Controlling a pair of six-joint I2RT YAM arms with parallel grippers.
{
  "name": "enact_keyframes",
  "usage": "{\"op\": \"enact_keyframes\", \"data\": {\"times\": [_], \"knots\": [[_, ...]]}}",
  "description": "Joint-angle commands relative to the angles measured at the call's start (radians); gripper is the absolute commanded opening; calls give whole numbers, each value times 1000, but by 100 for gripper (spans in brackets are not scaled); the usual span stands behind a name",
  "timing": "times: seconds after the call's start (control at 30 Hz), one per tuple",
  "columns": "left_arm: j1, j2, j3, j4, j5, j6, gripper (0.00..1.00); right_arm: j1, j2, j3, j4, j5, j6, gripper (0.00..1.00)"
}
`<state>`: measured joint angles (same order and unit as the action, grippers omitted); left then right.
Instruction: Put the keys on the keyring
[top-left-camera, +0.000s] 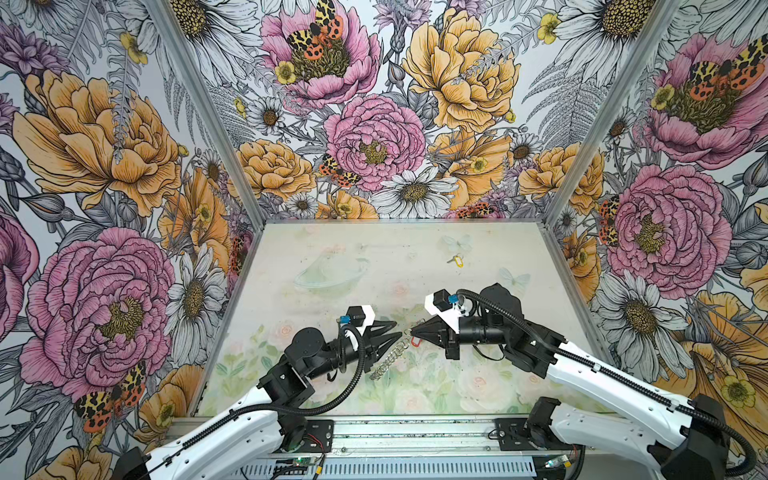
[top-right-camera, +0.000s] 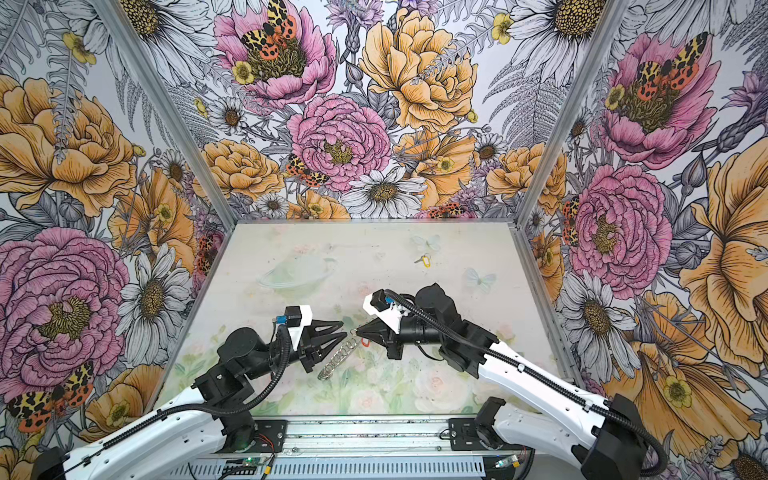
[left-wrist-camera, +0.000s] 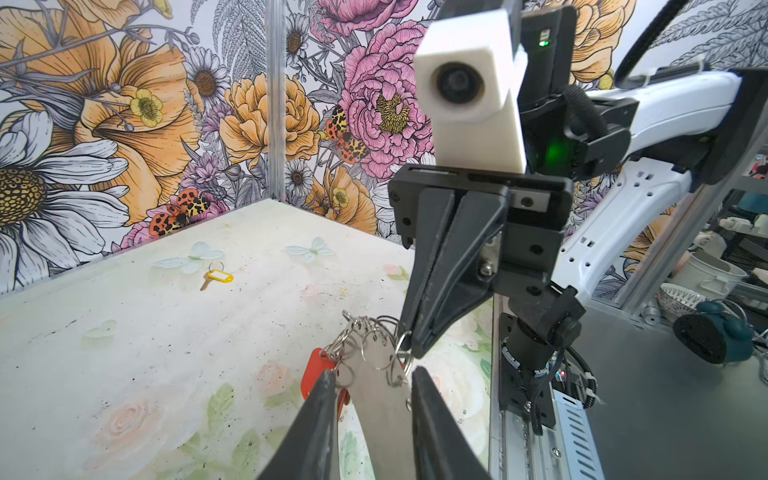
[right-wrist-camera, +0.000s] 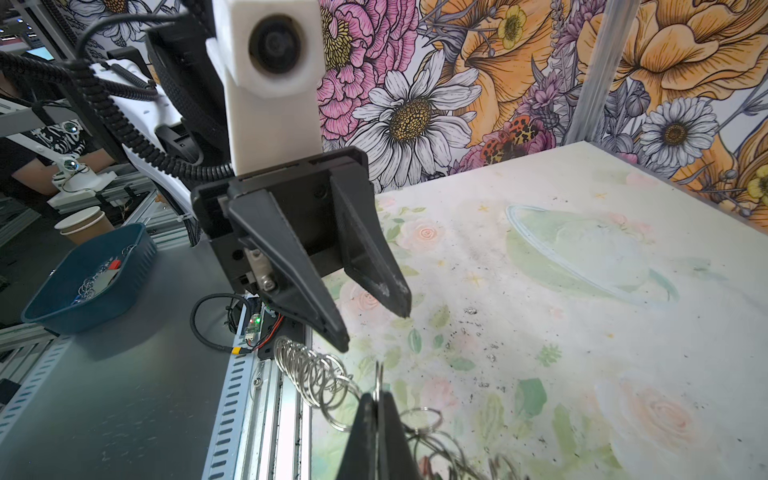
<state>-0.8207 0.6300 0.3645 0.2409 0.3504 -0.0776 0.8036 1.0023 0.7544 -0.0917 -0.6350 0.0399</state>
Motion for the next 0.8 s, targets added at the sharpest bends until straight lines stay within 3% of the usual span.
{"op": "enact_keyframes", "data": {"times": [0.0, 0.27, 0.5, 0.77], "knots": [[-8, -2, -22, 26, 39, 37, 31, -4, -24, 3, 96, -45, 16, 0], [-8, -13, -27, -4, 55, 77, 25, -4, -36, 5, 90, -57, 15, 0], [-15, -7, -33, 28, 131, 102, 28, -4, -27, 10, 103, -84, 23, 0], [-21, -22, -38, 32, 126, 108, 28, -1, -23, 8, 110, -126, 22, 0]]}}
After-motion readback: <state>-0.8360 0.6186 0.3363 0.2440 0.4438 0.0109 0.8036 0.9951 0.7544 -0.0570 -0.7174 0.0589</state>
